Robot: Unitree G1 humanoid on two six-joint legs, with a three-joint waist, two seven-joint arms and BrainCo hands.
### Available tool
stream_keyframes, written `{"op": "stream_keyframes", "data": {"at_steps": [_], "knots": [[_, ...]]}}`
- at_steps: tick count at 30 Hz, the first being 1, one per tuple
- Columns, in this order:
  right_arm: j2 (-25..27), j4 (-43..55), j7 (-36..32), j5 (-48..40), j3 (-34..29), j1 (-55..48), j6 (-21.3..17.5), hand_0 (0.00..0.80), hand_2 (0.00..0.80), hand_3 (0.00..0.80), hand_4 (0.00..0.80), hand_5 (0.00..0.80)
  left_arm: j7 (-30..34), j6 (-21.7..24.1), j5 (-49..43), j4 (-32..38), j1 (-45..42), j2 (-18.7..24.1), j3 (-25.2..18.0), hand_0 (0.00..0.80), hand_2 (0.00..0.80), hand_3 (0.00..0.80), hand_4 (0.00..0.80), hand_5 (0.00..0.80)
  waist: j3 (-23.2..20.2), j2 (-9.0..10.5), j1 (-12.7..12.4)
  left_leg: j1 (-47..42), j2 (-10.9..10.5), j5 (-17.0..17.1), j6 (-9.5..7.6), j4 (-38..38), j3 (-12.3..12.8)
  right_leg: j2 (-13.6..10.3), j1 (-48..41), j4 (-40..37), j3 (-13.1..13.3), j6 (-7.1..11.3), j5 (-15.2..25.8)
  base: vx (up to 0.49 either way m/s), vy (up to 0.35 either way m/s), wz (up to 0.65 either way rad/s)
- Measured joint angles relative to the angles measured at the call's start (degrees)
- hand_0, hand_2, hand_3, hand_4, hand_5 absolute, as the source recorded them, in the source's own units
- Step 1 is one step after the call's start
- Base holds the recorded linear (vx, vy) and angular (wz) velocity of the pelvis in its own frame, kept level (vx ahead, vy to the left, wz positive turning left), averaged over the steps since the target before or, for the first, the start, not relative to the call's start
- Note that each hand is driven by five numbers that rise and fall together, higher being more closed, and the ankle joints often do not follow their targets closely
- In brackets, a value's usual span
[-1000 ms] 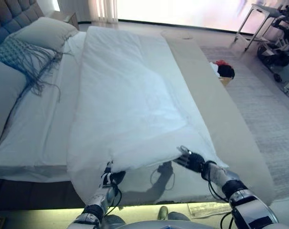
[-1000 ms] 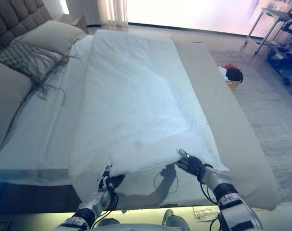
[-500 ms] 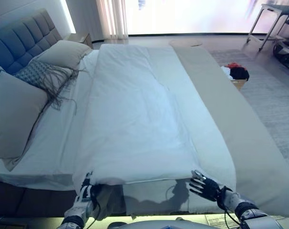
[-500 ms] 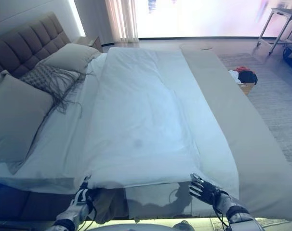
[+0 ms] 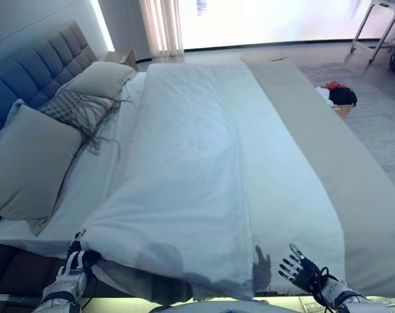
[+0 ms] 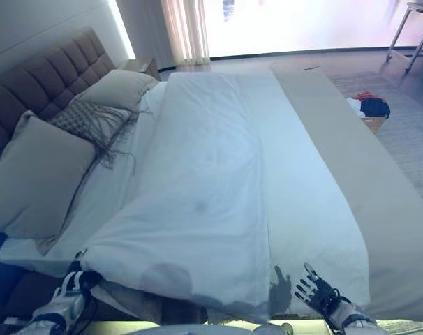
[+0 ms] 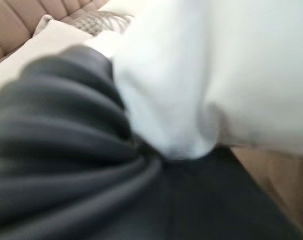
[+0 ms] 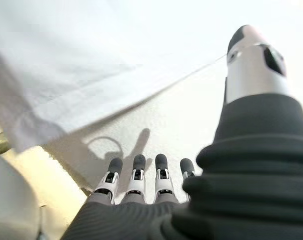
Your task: Make the bed neatly
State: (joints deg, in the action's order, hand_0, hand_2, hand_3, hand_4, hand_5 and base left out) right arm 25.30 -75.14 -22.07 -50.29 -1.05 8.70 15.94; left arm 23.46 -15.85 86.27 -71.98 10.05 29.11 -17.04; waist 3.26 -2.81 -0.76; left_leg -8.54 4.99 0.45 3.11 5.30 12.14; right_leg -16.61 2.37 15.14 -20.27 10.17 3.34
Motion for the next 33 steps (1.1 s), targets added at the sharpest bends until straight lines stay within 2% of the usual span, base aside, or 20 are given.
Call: {"op": "stream_keyframes", "data": {"at_steps": [1, 2, 3, 5, 6, 7, 11, 16, 18, 20, 21, 22, 23, 24, 25, 26, 27, 29, 31, 33], "knots": [[-0.07, 0.02, -0.12, -0.04, 0.90, 0.12, 0.01, 0.000, 0.000, 0.000, 0.000, 0.000, -0.14, 0.10, 0.00, -0.11, 0.34, 0.64, 0.06, 0.800, 0.800, 0.800, 0.800, 0.800, -0.11, 0.39, -0.12, 0.56, 0.69, 0.33, 0.10, -0.36, -0.67, 2.95, 1.66, 7.96, 1.95, 0.31, -6.04, -0.111, -0.015, 0.24], [0.01, 0.09, -0.34, -0.28, 1.70, 0.46, -0.09, 0.000, 0.000, 0.000, 0.000, 0.000, -0.38, 0.17, 0.00, -0.40, 0.44, 1.41, 0.10, 0.800, 0.800, 0.800, 0.800, 0.800, -0.25, 1.22, 0.05, 1.10, 0.69, 0.78, 0.30, -0.50, -1.38, 5.73, 1.89, 10.80, 3.09, -0.54, -10.28, -0.097, -0.062, 0.28], [0.33, -0.01, -0.35, -0.79, 1.70, 0.59, -0.45, 0.000, 0.000, 0.000, 0.000, 0.000, -1.06, 0.23, -0.05, -1.06, 1.06, 1.77, 0.32, 0.800, 0.800, 0.800, 0.800, 0.800, -0.23, 1.78, 0.00, 1.36, 0.35, 1.40, 0.74, -0.63, -2.23, 8.43, -0.42, 7.17, 3.95, -1.46, -12.15, -0.072, -0.085, 0.24], [1.26, -0.35, -0.31, -1.15, 1.69, 2.11, -1.25, 0.000, 0.000, 0.000, 0.000, 0.000, -2.39, 0.18, -0.14, -1.91, 1.71, 1.86, 0.64, 0.800, 0.800, 0.800, 0.800, 0.800, -0.39, 2.18, 0.03, 1.67, -0.94, 1.58, 0.74, -0.79, -3.01, 9.44, -4.77, -1.21, 4.25, -2.40, -12.06, -0.098, -0.124, 0.18], [1.27, -0.39, -0.29, -1.14, 1.75, 2.91, -1.64, 0.000, 0.000, 0.000, 0.000, 0.000, -3.04, 0.16, -0.14, -1.92, 2.08, 1.90, 0.57, 0.800, 0.800, 0.800, 0.800, 0.800, -0.37, 2.22, -0.58, 1.55, -1.26, 1.57, 0.76, -0.80, -2.83, 9.51, -6.04, -4.23, 4.00, -3.61, -12.11, -0.093, -0.123, -0.04], [1.23, -0.33, -0.31, -1.14, 1.74, 3.62, -1.93, 0.000, 0.000, 0.000, 0.000, 0.000, -3.75, 0.17, -0.13, -1.92, 2.28, 1.74, 0.54, 0.800, 0.800, 0.800, 0.800, 0.800, -0.26, 1.95, -1.44, 1.40, -1.26, 1.55, 0.79, -0.80, -2.41, 10.13, -7.22, -7.51, 4.04, -6.24, -10.99, -0.077, -0.096, -0.14], [1.08, -0.14, -1.38, -0.94, 1.69, 3.58, -2.12, 0.000, 0.000, 0.000, 0.000, 0.000, -7.47, 0.17, -0.09, -1.51, 2.26, 1.77, -0.13, 0.800, 0.800, 0.800, 0.800, 0.800, 0.09, 0.99, -3.11, 1.78, -0.10, 1.32, 1.65, -1.67, -2.36, 11.94, -9.48, -13.25, 4.37, -6.98, -8.42, -0.092, -0.038, -0.06], [1.24, 0.01, -0.21, -1.04, 1.54, 3.86, -2.28, 0.000, 0.000, 0.000, 0.000, 0.000, -12.77, 2.60, 0.03, 1.72, 1.95, -0.33, -2.58, 0.800, 0.800, 0.800, 0.800, 0.800, 0.00, 1.39, -5.92, 5.16, 0.60, 1.26, 2.10, -4.88, -5.88, 13.13, -10.64, -20.10, 5.27, -8.02, -3.75, -0.234, 0.052, -0.16], [1.37, -0.04, 0.37, -1.09, 1.43, 3.85, -2.24, 0.000, 0.000, 0.000, 0.000, 0.000, -13.78, 3.80, -0.02, 2.47, 2.86, -2.17, -3.70, 0.800, 0.800, 0.800, 0.800, 0.800, 0.75, 1.08, -4.88, 5.92, 0.72, 2.46, 3.46, -4.99, -5.79, 12.62, -11.11, -20.05, 3.22, -8.10, -3.86, -0.209, 0.189, 0.39], [1.48, -0.04, 0.58, -1.19, 0.63, 4.03, -2.27, 0.000, 0.000, 0.000, 0.000, 0.000, -13.92, 4.30, -0.17, 2.52, 3.48, -4.14, -4.19, 0.800, 0.800, 0.800, 0.800, 0.800, 1.11, 1.15, -4.54, 6.44, 0.34, 3.80, 3.94, -5.29, -5.75, 12.05, -11.49, -19.96, 1.87, -8.24, -3.93, -0.165, 0.244, 0.39], [1.38, 0.13, 0.65, -1.63, 0.40, 4.14, -2.39, 0.000, 0.000, 0.000, 0.000, 0.000, -13.98, 4.47, -0.42, 2.59, 3.53, -4.63, -4.19, 0.800, 0.800, 0.800, 0.800, 0.800, 1.73, 1.96, -3.97, 6.41, 0.02, 4.85, 4.56, -5.36, -5.54, 11.06, -11.94, -19.92, 0.82, -8.52, -3.91, -0.145, 0.280, 0.32], [1.12, 0.35, 0.79, -2.24, 0.36, 4.36, -2.59, 0.000, 0.000, 0.000, 0.000, 0.000, -14.07, 4.73, -0.67, 2.71, 3.49, -4.62, -4.18, 0.800, 0.800, 0.800, 0.800, 0.800, 3.07, 3.58, -2.64, 6.70, 0.73, 3.81, 4.32, -8.05, -3.10, 9.94, -12.42, -19.83, -0.51, -8.61, -3.94, -0.138, 0.298, 0.29], [0.76, 0.53, 1.00, -2.35, 0.14, 4.34, -2.84, 0.000, 0.000, 0.000, 0.000, 0.000, -14.30, 5.45, -0.75, 2.81, 3.37, -4.58, -4.18, 0.800, 0.800, 0.800, 0.800, 0.800, 3.42, 4.30, -2.21, 7.13, 2.61, 3.05, 4.71, -11.86, -0.52, 9.02, -12.79, -19.54, -1.19, -8.86, -4.15, -0.119, 0.366, 0.26], [0.76, 0.74, 1.17, -2.50, -0.46, 4.30, -2.82, 0.000, 0.000, 0.000, 0.000, 0.000, -14.44, 6.31, -0.74, 2.90, 3.24, -4.70, -4.11, 0.800, 0.800, 0.800, 0.800, 0.800, 3.76, 4.82, -1.11, 7.16, 4.73, 2.56, 5.42, -14.47, 0.59, 8.69, -13.21, -19.28, -1.60, -8.35, -4.22, -0.098, 0.399, 0.22], [1.13, 0.80, 1.49, -2.74, -0.82, 4.16, -2.94, 0.000, 0.000, 0.000, 0.000, 0.000, -14.47, 6.93, -0.72, 3.09, 2.80, -5.17, -4.04, 0.800, 0.800, 0.800, 0.800, 0.800, 3.76, 4.59, 0.07, 7.20, 6.94, 2.15, 5.98, -15.87, 0.19, 8.47, -13.12, -18.58, -1.89, -7.73, -4.12, -0.085, 0.448, 0.19], [1.74, 0.92, 1.72, -2.77, -0.96, 3.84, -3.10, 0.000, 0.000, 0.000, 0.000, 0.000, -14.48, 7.33, -0.73, 3.14, 2.46, -5.83, -3.82, 0.800, 0.800, 0.800, 0.800, 0.800, 3.87, 3.90, 0.73, 6.18, 7.76, 2.09, 6.12, -15.39, -0.53, 8.17, -12.89, -17.52, -1.66, -7.06, -4.36, -0.079, 0.422, 0.13], [2.46, 0.98, 2.18, -2.76, -0.96, 3.83, -3.11, 0.000, 0.000, 0.000, 0.000, 0.000, -14.45, 7.30, -0.75, 2.74, 2.14, -6.25, -3.06, 0.800, 0.800, 0.800, 0.800, 0.800, 4.00, 2.79, 1.46, 4.81, 7.75, 2.46, 6.15, -13.26, -1.74, 7.93, -12.45, -16.30, -1.37, -6.17, -4.67, -0.069, 0.388, 0.01], [3.84, 0.98, 2.63, -2.74, -1.02, 3.55, -3.28, 0.000, 0.000, 0.000, 0.000, 0.000, -13.72, 6.62, -1.69, 1.32, 2.57, -7.44, -1.83, 0.800, 0.800, 0.800, 0.800, 0.800, 3.97, 0.06, 1.95, 2.25, 6.97, 0.19, 8.05, -8.86, -1.15, 7.10, -10.96, -13.63, -0.75, -3.96, -5.19, -0.069, 0.421, 0.01], [3.18, 0.74, 2.58, -2.69, -1.38, 3.40, -3.21, 0.000, 0.000, 0.000, 0.000, 0.000, -11.54, 5.26, -2.62, -1.50, 3.82, -7.82, -1.07, 0.800, 0.800, 0.800, 0.800, 0.800, 3.94, 0.04, 2.67, 0.93, 4.22, -1.52, 5.46, -5.68, -1.12, 4.18, -9.33, -11.71, -0.31, -2.66, -5.01, -0.097, 0.355, 0.12], [1.93, 0.65, 1.91, -2.71, -1.36, 3.54, -3.18, 0.000, 0.000, 0.000, 0.000, 0.000, -9.84, 3.86, -3.55, -2.80, 3.50, -7.72, 0.77, 0.800, 0.800, 0.800, 0.800, 0.800, 3.76, 1.21, 2.72, 0.88, 0.61, -1.84, 3.42, -5.50, -0.69, 0.58, -8.32, -11.19, 1.09, -1.46, -4.16, -0.165, 0.280, -0.08]]}}
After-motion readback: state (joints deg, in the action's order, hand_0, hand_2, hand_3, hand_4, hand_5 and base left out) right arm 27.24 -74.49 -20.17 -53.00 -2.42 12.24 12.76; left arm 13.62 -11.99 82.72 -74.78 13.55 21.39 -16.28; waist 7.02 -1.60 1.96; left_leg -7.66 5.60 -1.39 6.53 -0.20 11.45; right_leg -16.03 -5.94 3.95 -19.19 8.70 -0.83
